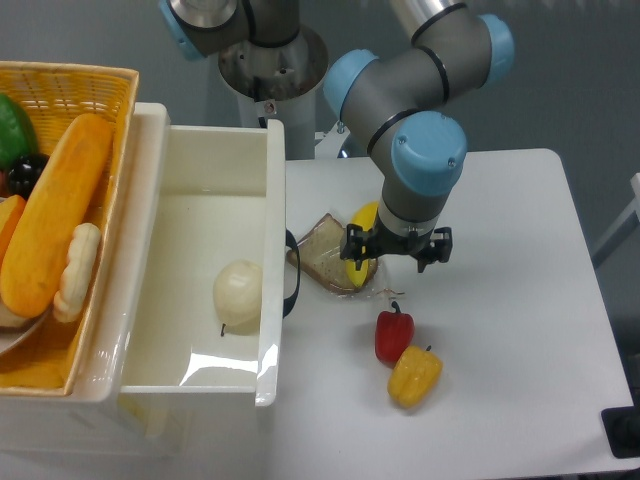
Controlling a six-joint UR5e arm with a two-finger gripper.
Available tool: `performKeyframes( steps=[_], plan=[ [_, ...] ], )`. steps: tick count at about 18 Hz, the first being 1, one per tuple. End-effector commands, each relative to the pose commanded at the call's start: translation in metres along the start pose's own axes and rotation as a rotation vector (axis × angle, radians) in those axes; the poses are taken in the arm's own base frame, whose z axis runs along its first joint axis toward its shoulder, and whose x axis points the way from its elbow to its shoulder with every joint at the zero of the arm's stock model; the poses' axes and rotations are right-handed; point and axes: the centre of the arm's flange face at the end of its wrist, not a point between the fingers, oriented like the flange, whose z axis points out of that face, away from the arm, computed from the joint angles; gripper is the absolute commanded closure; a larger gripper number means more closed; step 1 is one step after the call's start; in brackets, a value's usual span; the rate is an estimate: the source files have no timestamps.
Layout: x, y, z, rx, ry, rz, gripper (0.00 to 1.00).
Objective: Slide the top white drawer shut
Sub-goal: 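Lower the gripper and move it toward the open drawer's front panel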
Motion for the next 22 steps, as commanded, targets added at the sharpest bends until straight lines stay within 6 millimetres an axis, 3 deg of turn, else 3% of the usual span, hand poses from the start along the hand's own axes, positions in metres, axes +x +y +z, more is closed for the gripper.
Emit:
performKeyframes(
  steps=[22],
  plan=[
    [0.037,-0.011,0.019,-0.001,0.077,0.022,0.00]
  ],
)
